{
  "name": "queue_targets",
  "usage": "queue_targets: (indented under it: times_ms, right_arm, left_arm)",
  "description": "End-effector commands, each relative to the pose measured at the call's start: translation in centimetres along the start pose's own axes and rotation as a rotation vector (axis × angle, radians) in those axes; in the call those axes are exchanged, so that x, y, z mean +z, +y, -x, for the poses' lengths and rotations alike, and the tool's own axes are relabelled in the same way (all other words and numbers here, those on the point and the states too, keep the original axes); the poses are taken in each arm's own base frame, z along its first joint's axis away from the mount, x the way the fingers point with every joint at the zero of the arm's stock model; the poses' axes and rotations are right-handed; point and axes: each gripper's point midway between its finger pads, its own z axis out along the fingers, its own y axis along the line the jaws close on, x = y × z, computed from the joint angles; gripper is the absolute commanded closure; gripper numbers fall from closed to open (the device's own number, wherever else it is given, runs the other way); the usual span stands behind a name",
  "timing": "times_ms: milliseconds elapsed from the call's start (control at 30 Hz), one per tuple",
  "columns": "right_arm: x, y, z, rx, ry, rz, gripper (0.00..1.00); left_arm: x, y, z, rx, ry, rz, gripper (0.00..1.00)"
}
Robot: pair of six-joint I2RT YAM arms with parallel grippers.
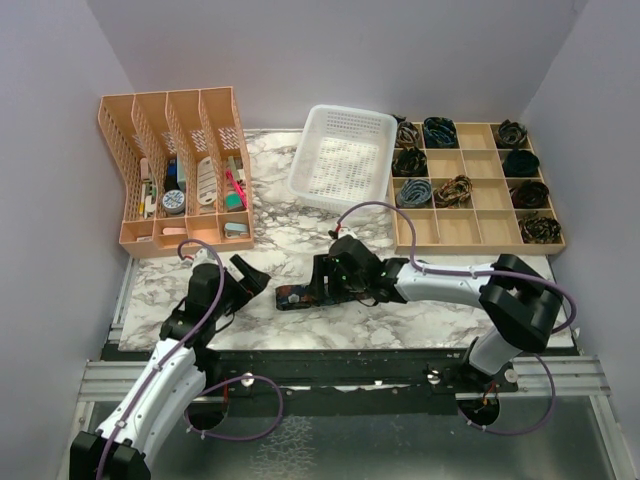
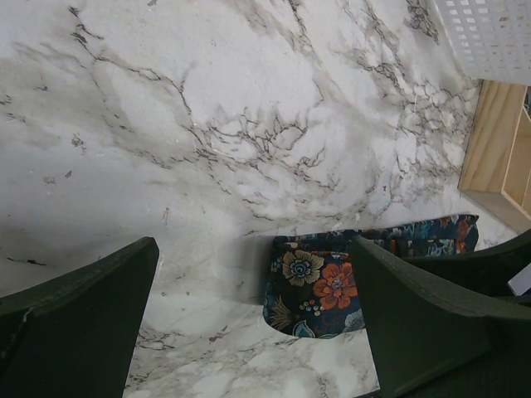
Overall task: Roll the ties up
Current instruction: Roll the tie at the center of the board.
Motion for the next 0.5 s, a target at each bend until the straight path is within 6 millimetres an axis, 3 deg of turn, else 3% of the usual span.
queue_targets:
  times_ms: [0, 467]
  right_arm:
    - [0.3, -0.2, 0.0, -0.001, 0.021, -0.027, 0.31]
    - [0.7, -1.6, 0.1, -0.014, 0.024, -0.097, 0.32]
  left_arm:
    - [0.0, -0.3, -0.6, 0.000, 0.022, -0.041, 0.01]
    - [0.2, -1.2, -1.7, 0.019, 0.086, -0.096, 0.01]
